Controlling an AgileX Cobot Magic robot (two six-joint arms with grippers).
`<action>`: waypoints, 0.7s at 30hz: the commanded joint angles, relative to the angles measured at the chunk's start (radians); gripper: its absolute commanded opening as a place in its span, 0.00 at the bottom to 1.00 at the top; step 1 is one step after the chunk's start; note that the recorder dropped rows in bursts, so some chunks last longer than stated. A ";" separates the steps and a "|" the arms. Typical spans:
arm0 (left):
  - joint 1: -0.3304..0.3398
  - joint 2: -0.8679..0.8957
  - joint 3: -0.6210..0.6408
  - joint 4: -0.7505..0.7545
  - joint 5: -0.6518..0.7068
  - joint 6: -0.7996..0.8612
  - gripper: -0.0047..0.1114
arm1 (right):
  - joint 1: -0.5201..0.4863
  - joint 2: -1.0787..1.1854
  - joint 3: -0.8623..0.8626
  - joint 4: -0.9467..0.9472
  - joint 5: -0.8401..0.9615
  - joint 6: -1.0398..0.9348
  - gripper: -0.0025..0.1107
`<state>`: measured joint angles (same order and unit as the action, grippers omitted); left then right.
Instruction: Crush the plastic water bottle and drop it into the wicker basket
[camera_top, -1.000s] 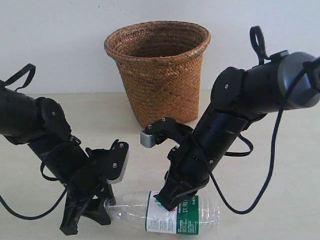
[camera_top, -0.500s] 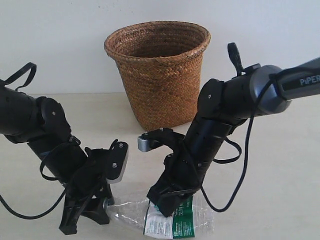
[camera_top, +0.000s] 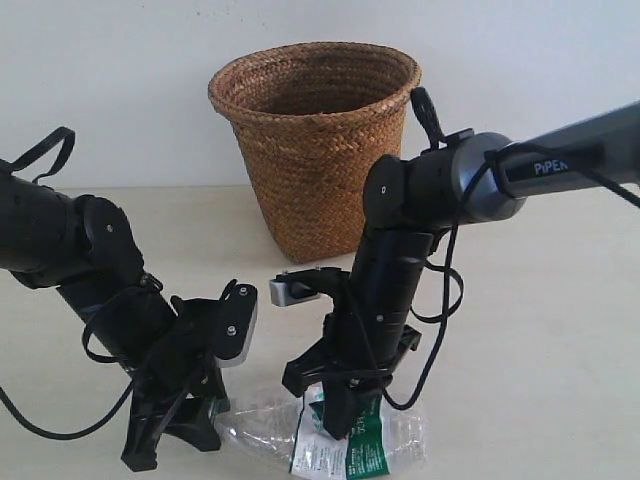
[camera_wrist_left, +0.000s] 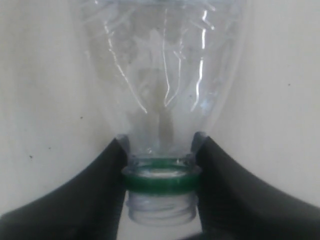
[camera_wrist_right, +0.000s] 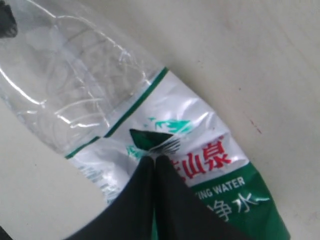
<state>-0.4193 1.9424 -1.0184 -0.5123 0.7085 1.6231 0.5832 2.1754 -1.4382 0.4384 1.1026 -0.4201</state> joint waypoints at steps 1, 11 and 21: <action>-0.003 0.000 0.000 0.024 -0.004 -0.012 0.08 | -0.004 0.046 -0.019 -0.166 0.073 -0.017 0.02; -0.003 0.000 0.000 0.024 -0.013 -0.012 0.08 | -0.004 -0.209 -0.029 -0.014 0.005 -0.103 0.02; -0.003 0.000 0.000 0.024 -0.013 -0.014 0.08 | -0.004 -0.140 -0.027 0.170 -0.031 -0.089 0.02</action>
<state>-0.4193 1.9490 -1.0184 -0.4934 0.6944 1.6170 0.5832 2.0037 -1.4708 0.5888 1.0849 -0.5086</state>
